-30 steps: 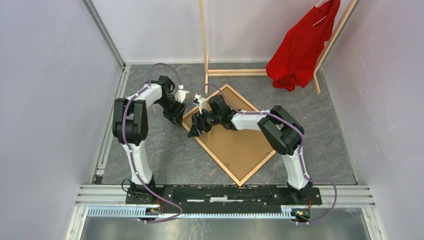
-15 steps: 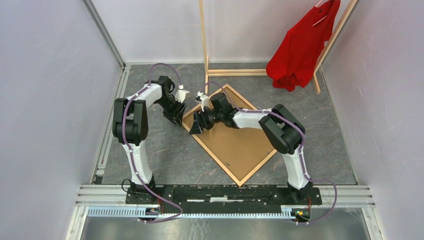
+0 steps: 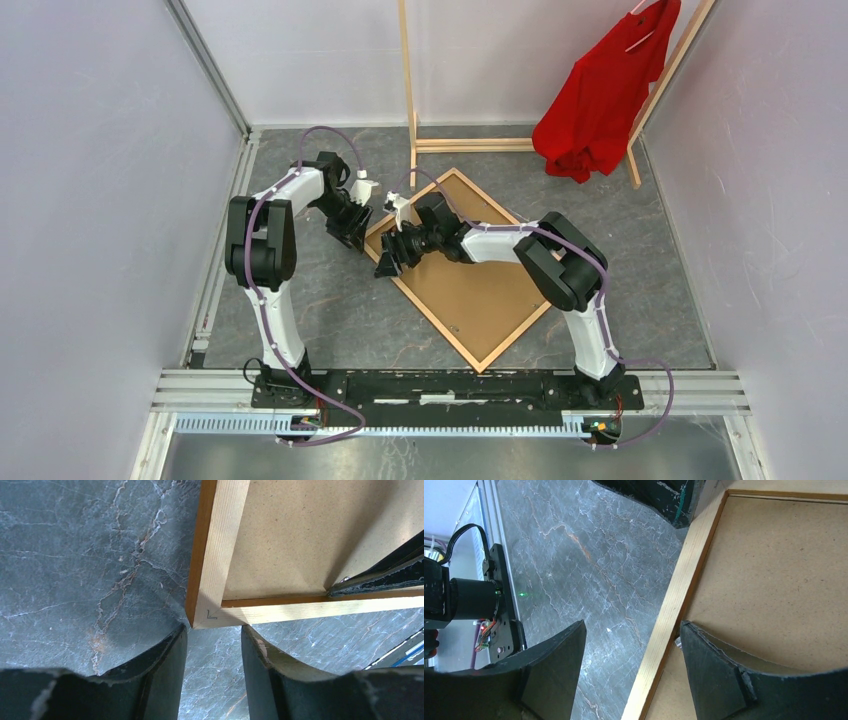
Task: Put the photo into the frame
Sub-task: Install the photo frame at the center of the board.
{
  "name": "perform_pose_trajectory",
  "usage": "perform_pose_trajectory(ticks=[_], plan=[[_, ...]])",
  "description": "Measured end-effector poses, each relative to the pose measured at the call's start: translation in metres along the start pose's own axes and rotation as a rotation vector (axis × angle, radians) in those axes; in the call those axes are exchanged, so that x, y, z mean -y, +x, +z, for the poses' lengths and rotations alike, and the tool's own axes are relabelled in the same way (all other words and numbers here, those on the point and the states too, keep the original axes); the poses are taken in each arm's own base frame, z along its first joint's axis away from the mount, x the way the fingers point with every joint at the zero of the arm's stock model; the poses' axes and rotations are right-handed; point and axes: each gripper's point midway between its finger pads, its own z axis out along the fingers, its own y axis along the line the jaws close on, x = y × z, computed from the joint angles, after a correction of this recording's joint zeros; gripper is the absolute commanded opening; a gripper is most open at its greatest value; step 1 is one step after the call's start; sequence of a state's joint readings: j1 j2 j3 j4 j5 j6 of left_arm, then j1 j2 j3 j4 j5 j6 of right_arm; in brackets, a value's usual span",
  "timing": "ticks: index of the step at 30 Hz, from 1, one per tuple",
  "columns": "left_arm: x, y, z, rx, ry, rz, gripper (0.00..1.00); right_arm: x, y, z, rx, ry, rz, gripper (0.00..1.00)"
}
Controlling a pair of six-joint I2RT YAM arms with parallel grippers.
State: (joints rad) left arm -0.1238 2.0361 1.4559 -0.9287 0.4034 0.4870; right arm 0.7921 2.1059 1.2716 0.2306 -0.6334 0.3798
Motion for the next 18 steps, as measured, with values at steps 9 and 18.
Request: perform_pose_trajectory(ticks=[9, 18], plan=[[-0.0001, 0.0, 0.0, 0.0, 0.0, 0.0, 0.51, -0.0017, 0.0019, 0.0007, -0.002, -0.009, -0.017, 0.76], [-0.0003, -0.0001, 0.0001, -0.003, 0.0, -0.001, 0.51, -0.003, 0.005, -0.0013, 0.008, -0.017, -0.034, 0.76]])
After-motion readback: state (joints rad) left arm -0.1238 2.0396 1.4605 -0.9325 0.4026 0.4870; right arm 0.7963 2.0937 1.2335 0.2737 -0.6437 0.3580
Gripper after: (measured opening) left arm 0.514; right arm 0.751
